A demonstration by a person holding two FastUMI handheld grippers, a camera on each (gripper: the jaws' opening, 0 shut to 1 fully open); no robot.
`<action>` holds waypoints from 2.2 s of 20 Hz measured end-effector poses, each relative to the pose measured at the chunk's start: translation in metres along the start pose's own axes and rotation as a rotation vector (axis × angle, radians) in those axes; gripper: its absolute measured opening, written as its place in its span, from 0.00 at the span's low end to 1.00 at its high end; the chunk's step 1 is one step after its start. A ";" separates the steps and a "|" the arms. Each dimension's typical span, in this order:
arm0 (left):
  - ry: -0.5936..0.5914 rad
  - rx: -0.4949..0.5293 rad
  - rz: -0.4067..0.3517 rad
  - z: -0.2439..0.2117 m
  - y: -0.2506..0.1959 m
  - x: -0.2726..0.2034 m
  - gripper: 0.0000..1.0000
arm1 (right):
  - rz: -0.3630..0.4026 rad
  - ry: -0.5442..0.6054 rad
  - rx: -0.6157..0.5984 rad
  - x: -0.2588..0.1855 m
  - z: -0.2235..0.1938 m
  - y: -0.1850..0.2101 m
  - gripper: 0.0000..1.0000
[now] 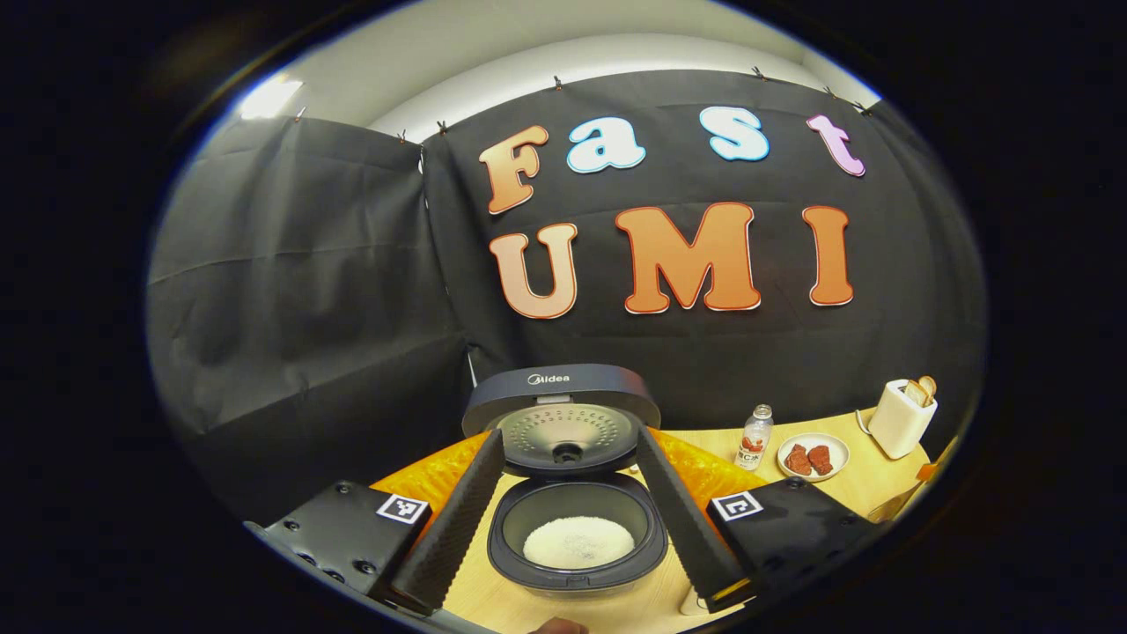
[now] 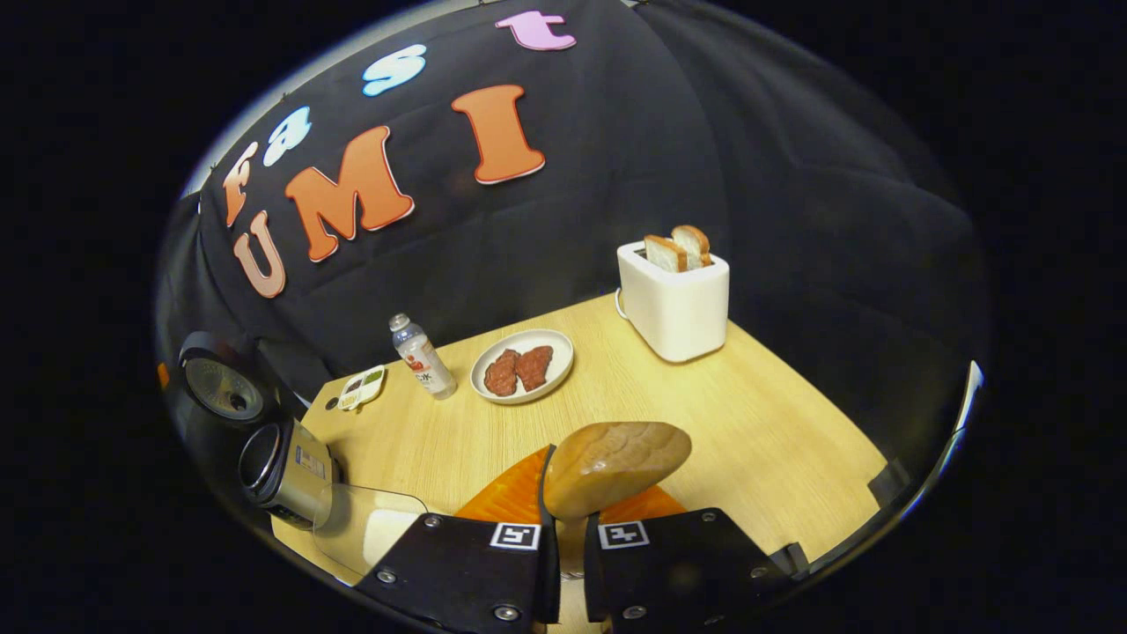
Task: Close the left gripper, press the button to open the rice cooker; take a wooden spoon from the chopstick holder with the right hand, scoop a spoonful of rice and pour it into the rice cooker, then put the wooden spoon back into the chopstick holder.
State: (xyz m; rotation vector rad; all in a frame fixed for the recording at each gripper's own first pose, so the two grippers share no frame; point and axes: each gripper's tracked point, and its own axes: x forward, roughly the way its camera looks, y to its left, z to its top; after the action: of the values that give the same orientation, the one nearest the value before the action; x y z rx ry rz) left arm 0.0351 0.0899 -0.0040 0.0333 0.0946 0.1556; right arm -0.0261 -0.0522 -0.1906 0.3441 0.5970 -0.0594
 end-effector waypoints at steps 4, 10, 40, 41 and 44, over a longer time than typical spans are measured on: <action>-0.008 0.000 -0.005 -0.002 0.010 0.006 1.00 | 0.041 -0.059 0.015 -0.022 0.031 0.028 0.10; 0.002 0.008 -0.029 -0.011 0.026 0.016 1.00 | 0.169 -0.055 -0.002 -0.036 0.025 0.107 0.10; 0.173 0.065 -0.028 -0.086 0.071 0.043 1.00 | 0.054 -0.110 -0.733 0.012 -0.110 0.192 0.10; 0.176 0.065 -0.031 -0.087 0.071 0.044 1.00 | 0.058 -0.110 -0.737 0.011 -0.115 0.194 0.09; 0.186 0.060 -0.039 -0.091 0.073 0.047 1.00 | 0.066 -0.120 -0.760 0.008 -0.130 0.203 0.09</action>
State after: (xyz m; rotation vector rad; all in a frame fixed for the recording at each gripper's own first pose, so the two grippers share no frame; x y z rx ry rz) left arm 0.0610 0.1714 -0.0957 0.0767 0.2856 0.1161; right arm -0.0583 0.1827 -0.2342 -0.3757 0.4500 0.2072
